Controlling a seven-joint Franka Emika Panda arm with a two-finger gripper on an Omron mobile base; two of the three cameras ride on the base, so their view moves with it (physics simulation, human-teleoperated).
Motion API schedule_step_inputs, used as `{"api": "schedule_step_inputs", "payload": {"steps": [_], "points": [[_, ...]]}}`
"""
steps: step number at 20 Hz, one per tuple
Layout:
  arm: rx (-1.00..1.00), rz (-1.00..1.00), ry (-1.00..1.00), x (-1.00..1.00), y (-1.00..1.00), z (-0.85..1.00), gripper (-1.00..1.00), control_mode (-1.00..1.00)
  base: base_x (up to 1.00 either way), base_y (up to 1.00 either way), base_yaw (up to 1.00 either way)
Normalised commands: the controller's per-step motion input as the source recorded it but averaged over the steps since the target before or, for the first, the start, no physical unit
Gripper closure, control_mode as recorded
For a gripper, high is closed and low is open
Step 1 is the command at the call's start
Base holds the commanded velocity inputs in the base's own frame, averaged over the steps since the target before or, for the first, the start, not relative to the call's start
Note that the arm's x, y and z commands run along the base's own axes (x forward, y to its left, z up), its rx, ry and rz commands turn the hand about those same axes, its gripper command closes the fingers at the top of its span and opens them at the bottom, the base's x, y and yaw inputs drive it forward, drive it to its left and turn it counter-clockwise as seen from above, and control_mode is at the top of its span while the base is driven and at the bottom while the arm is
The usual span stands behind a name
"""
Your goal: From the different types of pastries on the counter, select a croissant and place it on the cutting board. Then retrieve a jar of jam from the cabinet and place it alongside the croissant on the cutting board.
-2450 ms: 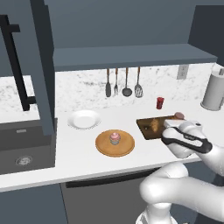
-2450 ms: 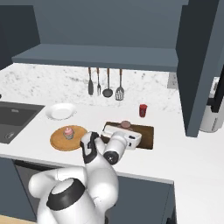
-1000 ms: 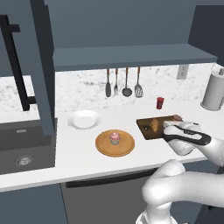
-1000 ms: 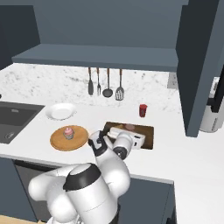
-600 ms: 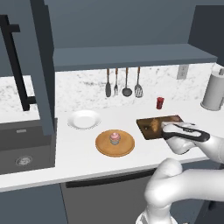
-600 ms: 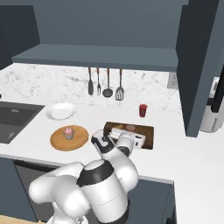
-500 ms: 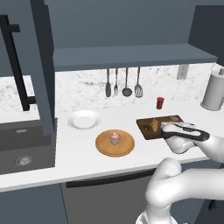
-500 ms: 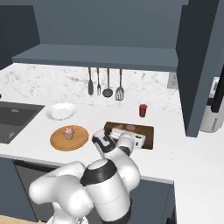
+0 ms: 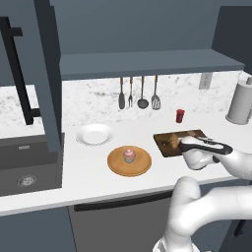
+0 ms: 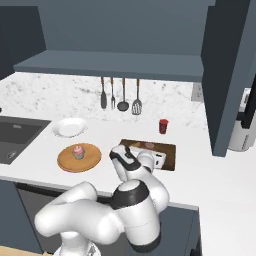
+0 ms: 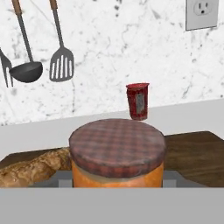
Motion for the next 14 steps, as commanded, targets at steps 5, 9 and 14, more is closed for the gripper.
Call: {"api": "schedule_step_inputs", "payload": {"steps": [5, 9, 14], "points": [[0.00, 0.04, -0.01, 0.20, -0.21, -0.24, 1.00, -1.00, 0.00, 0.00, 0.00], [0.00, 0.02, 0.00, 0.29, -0.33, -0.17, 1.00, -1.00, 0.00, 0.00, 0.00], [0.00, 0.00, 0.00, -0.02, -0.15, -0.06, -1.00, -1.00, 0.00, 0.00, 0.00]]}}
